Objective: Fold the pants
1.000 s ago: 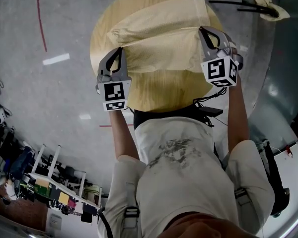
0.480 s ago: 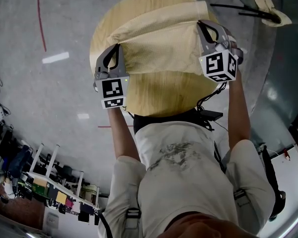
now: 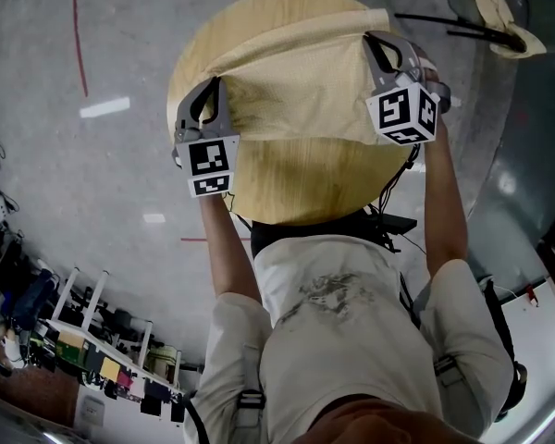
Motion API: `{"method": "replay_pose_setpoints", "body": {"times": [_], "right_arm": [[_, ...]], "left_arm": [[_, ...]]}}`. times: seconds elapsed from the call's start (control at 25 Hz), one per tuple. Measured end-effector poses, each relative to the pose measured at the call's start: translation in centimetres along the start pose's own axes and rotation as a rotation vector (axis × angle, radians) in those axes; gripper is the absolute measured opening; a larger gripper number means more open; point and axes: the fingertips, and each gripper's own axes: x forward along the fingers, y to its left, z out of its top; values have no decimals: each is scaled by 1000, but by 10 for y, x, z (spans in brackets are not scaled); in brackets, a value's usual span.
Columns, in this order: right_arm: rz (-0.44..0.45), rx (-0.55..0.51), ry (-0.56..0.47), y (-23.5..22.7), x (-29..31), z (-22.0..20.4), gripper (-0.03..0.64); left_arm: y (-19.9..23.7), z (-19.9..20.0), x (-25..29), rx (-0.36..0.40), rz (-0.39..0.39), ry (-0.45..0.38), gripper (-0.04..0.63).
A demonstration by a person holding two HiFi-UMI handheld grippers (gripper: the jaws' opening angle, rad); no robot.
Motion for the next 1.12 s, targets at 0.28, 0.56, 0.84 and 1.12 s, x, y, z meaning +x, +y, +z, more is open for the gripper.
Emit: {"method": "replay_pose_setpoints", "body": {"times": [0.28,0.56,0.84,1.12], "right_arm": [[-20,-23,14,0,18,-6,18],[-44,-17,-3,0,13,-1,49],[-70,4,-34,-7,-1,4,75],[-92,65,-100,-5,-39,14,77]], "left_arm": [[6,-5,16,1,44,14,15],[9,-2,12,-15,138,12,21],[7,11,-4,-18,162,-30,28],[-15,28,-32,-14,175,-81,18]]}}
